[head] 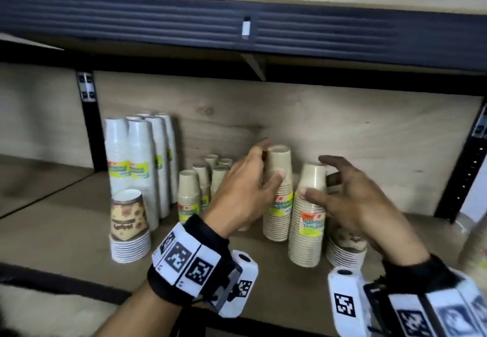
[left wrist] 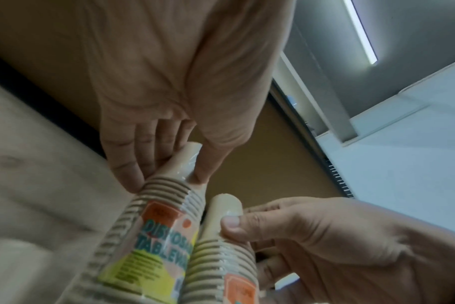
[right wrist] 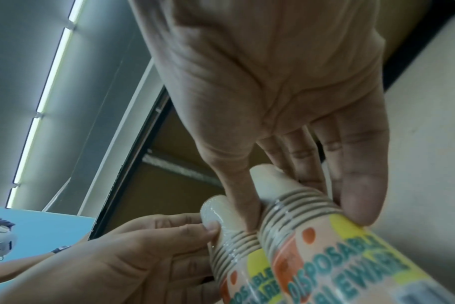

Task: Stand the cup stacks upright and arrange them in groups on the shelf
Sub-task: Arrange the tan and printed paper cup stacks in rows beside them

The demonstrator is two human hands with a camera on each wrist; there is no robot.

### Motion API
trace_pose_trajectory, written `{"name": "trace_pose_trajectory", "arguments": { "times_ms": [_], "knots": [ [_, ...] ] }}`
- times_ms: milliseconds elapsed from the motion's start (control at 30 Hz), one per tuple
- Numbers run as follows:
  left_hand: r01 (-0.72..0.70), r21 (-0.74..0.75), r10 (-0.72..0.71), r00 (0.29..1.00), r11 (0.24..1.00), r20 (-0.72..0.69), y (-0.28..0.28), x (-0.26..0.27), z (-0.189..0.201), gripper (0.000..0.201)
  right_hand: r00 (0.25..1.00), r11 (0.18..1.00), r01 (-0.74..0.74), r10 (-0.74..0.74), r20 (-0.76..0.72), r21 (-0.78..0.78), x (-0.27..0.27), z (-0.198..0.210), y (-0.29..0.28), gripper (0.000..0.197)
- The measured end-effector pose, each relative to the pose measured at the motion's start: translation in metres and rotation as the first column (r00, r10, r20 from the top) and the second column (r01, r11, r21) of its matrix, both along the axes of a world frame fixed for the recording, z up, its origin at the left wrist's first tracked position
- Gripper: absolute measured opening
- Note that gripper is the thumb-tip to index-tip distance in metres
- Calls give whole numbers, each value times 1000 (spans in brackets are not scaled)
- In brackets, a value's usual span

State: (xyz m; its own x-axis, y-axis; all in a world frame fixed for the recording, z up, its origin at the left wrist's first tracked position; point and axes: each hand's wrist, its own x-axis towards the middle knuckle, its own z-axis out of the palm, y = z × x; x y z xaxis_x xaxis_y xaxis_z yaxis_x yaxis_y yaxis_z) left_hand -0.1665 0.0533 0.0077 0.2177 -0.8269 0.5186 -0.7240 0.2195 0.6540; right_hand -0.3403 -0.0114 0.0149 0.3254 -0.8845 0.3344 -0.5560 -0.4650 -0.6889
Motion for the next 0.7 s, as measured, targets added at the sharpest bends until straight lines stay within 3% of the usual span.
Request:
{"name": "trace_pose_trajectory", "arguments": {
  "times_ms": [167,333,700],
  "knots": [
    [-104,65,107,993,992,-45,0,64,-30,58,990,996,-34,46,-131,88,73,-28,-13,54],
    [-125,126,125,992,984,6,-6,93,-51,61,967,991,-26,59,-247,132,111,-40,-26,57],
    [-199,152,180,975,968,129,-23,107,-72,60,968,995,-68,83,-238,69,136,-52,-38,60]
  ]
}}
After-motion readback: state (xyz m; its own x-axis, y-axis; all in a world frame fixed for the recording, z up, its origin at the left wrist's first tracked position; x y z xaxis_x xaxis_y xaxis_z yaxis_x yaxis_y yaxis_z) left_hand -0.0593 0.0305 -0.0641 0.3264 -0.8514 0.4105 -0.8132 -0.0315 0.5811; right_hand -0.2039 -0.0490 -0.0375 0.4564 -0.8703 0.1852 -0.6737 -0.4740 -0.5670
